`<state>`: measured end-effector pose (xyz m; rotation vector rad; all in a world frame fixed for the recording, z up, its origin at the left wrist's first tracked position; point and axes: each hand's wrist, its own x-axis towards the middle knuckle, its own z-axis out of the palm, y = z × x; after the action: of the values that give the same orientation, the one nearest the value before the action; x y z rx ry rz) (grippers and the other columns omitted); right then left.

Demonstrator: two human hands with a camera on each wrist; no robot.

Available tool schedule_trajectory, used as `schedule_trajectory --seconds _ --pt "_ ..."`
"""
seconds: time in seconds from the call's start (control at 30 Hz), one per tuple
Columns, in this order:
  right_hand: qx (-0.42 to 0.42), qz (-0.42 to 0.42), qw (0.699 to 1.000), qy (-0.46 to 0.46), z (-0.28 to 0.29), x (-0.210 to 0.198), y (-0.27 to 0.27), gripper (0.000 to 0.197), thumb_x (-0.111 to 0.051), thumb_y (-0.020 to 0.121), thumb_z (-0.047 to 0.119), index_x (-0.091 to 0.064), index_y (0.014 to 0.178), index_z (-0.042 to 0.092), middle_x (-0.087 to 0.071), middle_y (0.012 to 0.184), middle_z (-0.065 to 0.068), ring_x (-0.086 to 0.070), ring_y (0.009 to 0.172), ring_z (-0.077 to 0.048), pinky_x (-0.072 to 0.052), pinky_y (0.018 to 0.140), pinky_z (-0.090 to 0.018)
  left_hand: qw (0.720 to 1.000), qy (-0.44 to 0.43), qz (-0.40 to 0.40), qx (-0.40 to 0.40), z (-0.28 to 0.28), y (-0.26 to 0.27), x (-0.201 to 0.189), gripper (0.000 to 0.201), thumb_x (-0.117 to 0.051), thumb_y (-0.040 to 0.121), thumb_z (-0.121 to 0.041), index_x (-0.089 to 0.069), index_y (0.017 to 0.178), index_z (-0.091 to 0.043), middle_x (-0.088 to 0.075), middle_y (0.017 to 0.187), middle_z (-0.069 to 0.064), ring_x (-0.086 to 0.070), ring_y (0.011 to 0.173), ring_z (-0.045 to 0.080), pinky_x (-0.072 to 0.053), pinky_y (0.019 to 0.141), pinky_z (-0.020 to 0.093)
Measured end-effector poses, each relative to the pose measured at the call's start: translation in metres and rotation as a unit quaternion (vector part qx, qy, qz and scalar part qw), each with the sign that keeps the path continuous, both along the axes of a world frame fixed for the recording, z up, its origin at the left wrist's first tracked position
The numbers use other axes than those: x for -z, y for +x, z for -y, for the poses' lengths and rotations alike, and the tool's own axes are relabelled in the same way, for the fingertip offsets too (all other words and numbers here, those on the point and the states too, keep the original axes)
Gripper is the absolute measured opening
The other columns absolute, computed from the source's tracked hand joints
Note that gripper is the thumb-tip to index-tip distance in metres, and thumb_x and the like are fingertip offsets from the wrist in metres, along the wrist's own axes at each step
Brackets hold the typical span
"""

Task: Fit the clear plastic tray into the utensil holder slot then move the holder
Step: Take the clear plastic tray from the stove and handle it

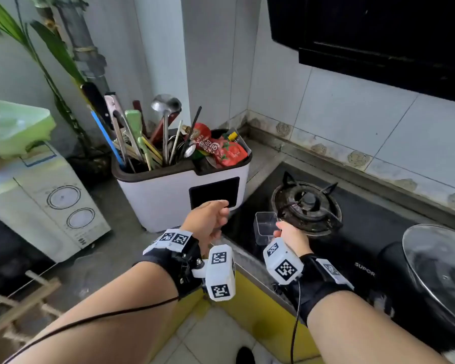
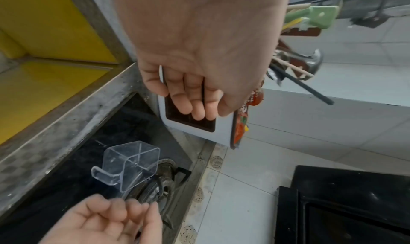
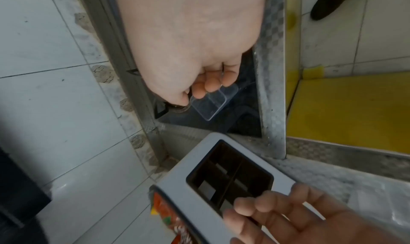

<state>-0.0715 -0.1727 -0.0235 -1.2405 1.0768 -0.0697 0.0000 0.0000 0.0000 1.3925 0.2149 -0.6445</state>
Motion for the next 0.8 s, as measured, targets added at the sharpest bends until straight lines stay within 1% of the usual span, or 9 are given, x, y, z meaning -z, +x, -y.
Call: schedule_trajectory --seconds 0.07,0.17,0.3,0.4,0.53,0.57,0.63,0.73,0.8 --pt "-0.024 -0.020 0.999 -0.011 0.002 0.007 -0.001 0.034 -0.056 0.092 0.015 -0.048 0.060 0.006 -0.049 0.062 -0.007 -0.045 0.052 -0.020 -0.037 0.050 -0.027 1.000 0.016 -0.013 0.000 0.008 0.001 0.006 0.015 -0.059 0.087 -0.031 -0.068 0.098 -0.025 -0.064 0.077 -0.010 -0.054 0.066 0.007 -0.036 0.058 0.023" --pt "-0.044 -0.044 0.998 0.009 0.008 0.028 -0.004 0.033 -0.063 0.087 0.015 -0.050 0.057 0.008 -0.049 0.058 -0.005 -0.044 0.051 -0.019 -0.035 0.051 -0.027 0.999 0.018 -0.045 0.001 0.016 -0.001 0.020 0.014 -0.060 0.088 -0.031 -0.068 0.098 -0.025 -0.066 0.082 -0.010 -0.056 0.074 0.008 -0.038 0.067 0.025" --pt "-0.071 -0.058 0.996 0.010 0.010 0.043 -0.002 0.026 -0.070 0.082 0.015 -0.056 0.062 0.009 -0.054 0.062 -0.005 -0.047 0.056 -0.019 -0.037 0.058 -0.029 0.996 0.028 -0.079 -0.006 0.020 -0.002 0.037 0.019 -0.057 0.090 -0.032 -0.067 0.105 -0.026 -0.068 0.086 -0.009 -0.058 0.077 0.009 -0.038 0.068 0.027" --pt "-0.086 -0.063 0.994 0.020 0.007 0.048 -0.001 0.028 -0.069 0.083 0.013 -0.053 0.060 0.012 -0.048 0.057 -0.004 -0.044 0.051 -0.018 -0.036 0.055 -0.028 0.995 0.025 -0.096 0.001 0.020 -0.002 0.047 0.024 -0.055 0.092 -0.031 -0.066 0.112 -0.024 -0.069 0.093 -0.007 -0.061 0.085 0.011 -0.039 0.067 0.027" --pt "-0.037 -0.031 0.996 0.070 -0.001 0.057 0.003 0.008 -0.066 0.085 0.010 -0.059 0.081 0.011 -0.046 0.058 -0.002 -0.042 0.047 -0.016 -0.041 0.054 -0.030 0.993 0.026 -0.112 0.012 0.022 0.000 0.054 0.027 -0.057 0.091 -0.030 -0.066 0.115 -0.022 -0.070 0.098 -0.006 -0.062 0.088 0.012 -0.040 0.067 0.028" --pt "-0.022 -0.020 0.997 0.076 -0.002 0.058 0.003 0.007 -0.067 0.084 0.011 -0.060 0.088 0.011 -0.048 0.060 -0.002 -0.044 0.048 -0.015 -0.044 0.058 -0.032 0.993 0.028 -0.113 0.014 0.022 0.001 0.056 0.028 -0.058 0.090 -0.030 -0.066 0.116 -0.022 -0.071 0.098 -0.007 -0.062 0.088 0.013 -0.041 0.067 0.029" --pt "-0.011 -0.008 0.997 0.071 -0.001 0.061 0.003 0.015 -0.067 0.084 0.015 -0.062 0.098 0.012 -0.050 0.065 -0.001 -0.047 0.054 -0.013 -0.050 0.065 -0.032 0.993 0.029 -0.117 0.016 0.022 0.002 0.059 0.029 -0.059 0.090 -0.031 -0.067 0.116 -0.022 -0.071 0.098 -0.006 -0.062 0.089 0.013 -0.041 0.069 0.028" --pt "-0.007 0.019 0.997 0.075 0.003 0.061 0.004 0.012 -0.065 0.086 0.014 -0.060 0.097 0.013 -0.049 0.065 -0.001 -0.048 0.056 -0.011 -0.053 0.064 -0.027 0.993 0.020 -0.120 0.009 0.019 0.005 0.061 0.027 -0.058 0.091 -0.030 -0.068 0.115 -0.021 -0.071 0.103 -0.004 -0.063 0.093 0.015 -0.043 0.071 0.029" --pt "-0.011 0.040 0.995 0.090 0.003 0.057 0.010 0.008 -0.064 0.087 0.013 -0.058 0.092 0.013 -0.046 0.059 0.000 -0.045 0.051 -0.010 -0.052 0.063 -0.026 0.992 0.013 -0.122 0.003 0.017 0.008 0.061 0.027 -0.058 0.091 -0.029 -0.068 0.115 -0.020 -0.071 0.107 -0.002 -0.064 0.096 0.016 -0.046 0.072 0.031"
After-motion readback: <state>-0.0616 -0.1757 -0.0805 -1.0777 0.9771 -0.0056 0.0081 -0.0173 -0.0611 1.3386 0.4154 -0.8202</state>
